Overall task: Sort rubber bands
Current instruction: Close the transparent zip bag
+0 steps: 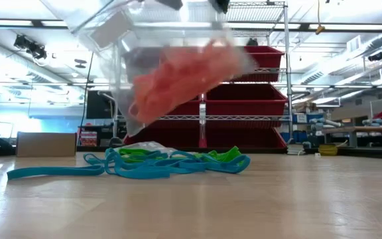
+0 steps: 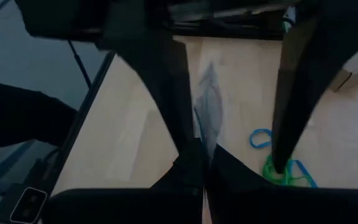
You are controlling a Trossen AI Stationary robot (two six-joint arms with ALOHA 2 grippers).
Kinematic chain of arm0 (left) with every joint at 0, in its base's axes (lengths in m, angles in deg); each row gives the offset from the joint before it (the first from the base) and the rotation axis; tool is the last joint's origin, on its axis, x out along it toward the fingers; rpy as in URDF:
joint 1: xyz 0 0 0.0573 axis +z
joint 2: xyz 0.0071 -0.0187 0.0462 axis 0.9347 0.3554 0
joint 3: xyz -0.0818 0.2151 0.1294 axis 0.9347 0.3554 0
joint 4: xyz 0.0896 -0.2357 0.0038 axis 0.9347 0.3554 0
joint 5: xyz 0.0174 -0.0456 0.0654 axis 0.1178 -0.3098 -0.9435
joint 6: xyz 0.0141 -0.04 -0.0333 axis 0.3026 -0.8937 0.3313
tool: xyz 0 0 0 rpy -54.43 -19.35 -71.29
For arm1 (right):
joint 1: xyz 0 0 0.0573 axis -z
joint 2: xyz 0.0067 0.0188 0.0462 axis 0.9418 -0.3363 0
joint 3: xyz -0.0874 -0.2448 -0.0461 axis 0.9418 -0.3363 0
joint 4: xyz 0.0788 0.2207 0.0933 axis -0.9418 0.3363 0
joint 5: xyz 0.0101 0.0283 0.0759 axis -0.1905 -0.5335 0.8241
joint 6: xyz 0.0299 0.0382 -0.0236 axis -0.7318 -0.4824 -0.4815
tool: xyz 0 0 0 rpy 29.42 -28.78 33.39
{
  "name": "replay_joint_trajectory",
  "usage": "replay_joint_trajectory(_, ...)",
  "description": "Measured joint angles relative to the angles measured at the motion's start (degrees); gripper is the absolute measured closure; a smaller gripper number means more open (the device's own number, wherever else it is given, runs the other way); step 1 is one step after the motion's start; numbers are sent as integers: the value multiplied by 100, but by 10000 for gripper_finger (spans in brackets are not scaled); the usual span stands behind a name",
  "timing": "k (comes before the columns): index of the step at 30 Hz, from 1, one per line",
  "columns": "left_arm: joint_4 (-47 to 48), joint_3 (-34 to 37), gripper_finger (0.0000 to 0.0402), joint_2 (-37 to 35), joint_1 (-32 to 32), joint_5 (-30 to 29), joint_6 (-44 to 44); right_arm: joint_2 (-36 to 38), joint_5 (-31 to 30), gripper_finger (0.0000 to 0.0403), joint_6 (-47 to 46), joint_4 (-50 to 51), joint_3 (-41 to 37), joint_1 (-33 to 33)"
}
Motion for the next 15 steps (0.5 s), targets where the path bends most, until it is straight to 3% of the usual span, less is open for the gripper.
replay_joint_trajectory(15, 319, 0, 301, -4, 80, 438, 156, 0, -148, 403, 41, 166, 0, -7)
